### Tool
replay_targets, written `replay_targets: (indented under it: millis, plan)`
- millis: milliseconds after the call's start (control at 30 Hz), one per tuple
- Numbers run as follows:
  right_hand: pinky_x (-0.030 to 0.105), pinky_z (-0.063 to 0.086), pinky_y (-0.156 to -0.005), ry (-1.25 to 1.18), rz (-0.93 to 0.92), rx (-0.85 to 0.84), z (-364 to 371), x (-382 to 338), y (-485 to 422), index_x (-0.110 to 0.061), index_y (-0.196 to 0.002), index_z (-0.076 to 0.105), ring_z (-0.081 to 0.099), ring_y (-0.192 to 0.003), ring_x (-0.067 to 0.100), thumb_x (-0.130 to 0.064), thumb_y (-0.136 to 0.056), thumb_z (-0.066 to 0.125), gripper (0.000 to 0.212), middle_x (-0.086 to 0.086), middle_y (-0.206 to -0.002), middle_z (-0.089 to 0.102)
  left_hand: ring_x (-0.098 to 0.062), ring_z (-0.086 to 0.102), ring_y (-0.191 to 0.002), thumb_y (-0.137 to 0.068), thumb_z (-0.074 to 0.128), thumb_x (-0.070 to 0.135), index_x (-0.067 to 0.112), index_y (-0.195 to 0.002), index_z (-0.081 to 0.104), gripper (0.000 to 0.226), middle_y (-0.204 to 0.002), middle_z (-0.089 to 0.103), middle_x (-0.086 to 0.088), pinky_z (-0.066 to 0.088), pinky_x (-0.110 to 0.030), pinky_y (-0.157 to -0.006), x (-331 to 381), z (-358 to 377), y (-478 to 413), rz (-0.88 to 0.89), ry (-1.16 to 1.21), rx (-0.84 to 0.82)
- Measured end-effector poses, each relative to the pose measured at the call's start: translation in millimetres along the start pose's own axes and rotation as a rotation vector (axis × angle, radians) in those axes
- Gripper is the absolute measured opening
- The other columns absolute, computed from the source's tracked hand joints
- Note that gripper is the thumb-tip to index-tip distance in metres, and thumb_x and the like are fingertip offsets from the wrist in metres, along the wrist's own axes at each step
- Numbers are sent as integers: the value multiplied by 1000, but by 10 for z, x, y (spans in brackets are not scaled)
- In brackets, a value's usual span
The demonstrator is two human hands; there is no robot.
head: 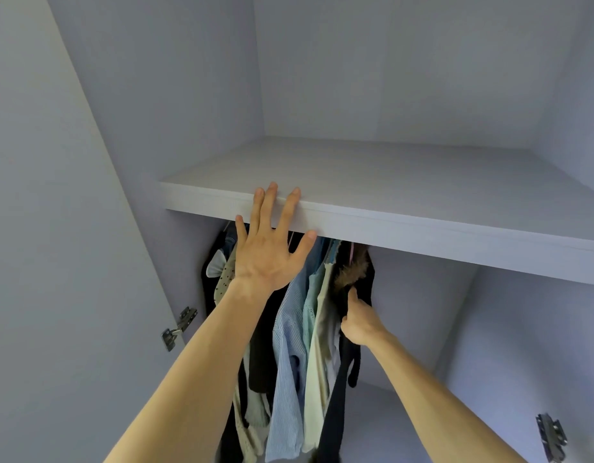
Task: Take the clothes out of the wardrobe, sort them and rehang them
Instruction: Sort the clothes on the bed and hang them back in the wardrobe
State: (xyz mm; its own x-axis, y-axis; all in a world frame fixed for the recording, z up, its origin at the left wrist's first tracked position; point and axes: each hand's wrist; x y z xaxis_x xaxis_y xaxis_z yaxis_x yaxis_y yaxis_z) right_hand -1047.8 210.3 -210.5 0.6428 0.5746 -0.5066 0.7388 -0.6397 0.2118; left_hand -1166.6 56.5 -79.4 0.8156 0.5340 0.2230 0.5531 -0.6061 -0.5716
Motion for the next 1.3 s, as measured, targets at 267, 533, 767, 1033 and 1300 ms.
replay_targets:
  millis: [267,533,767,1033,1300]
  plan:
    - [28,46,-60,-80,-12,-62,-33,-41,42,-13,-158,-7,52,-69,14,-18,-103,42,74,6,-91,56,-14,-23,-150,-96,22,69,46,-154,-13,71,-165,-18,10,2,-61,-121,-29,-46,-10,14,-18,-28]
    - [37,53,-91,46,-49,-96,-7,140,111,-18,-158,-6,63,-107,28,-36,-103,44,77,14,-134,57,-15,-20,-151,-96,25,68,48,-153,-14,72,-164,-17,11,0,-61,-121,-39,-129,18,19,-34,-59]
    - [36,43,-107,105,-91,-158,-6,139,432,-19,-159,7,49,-132,26,-41,-102,43,70,10,-151,44,-17,-14,-153,-99,26,61,47,-153,-15,69,-163,-25,9,-3,-55,-121,-86,-213,361,-29,33,-150]
    - [18,34,-101,-51,-456,-113,204,-236,1464,-37,-137,54,43,-130,-1,-41,-101,49,36,-21,-143,48,-18,-8,-154,-102,42,44,45,-156,-3,71,-167,-6,5,0,-51,-124,-868,-283,2460,-419,21,-437]
    - [-2,31,-96,-175,-792,-307,1217,-791,2691,-51,-109,66,42,-117,-25,-34,-93,65,23,-35,-124,54,-16,1,-154,-99,45,47,43,-157,5,71,-167,6,7,9,-47,-122,-1035,-1124,5052,-946,-18,-469]
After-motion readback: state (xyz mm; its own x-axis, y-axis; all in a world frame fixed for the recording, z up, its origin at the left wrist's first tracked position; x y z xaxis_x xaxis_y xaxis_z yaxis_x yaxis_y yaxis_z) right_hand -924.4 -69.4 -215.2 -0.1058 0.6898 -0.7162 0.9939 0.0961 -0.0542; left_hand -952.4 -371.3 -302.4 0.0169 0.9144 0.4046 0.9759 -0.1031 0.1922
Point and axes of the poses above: each hand's wrist, its own y-axis away from the middle knuckle, its own z-axis out of the palm, x = y × z
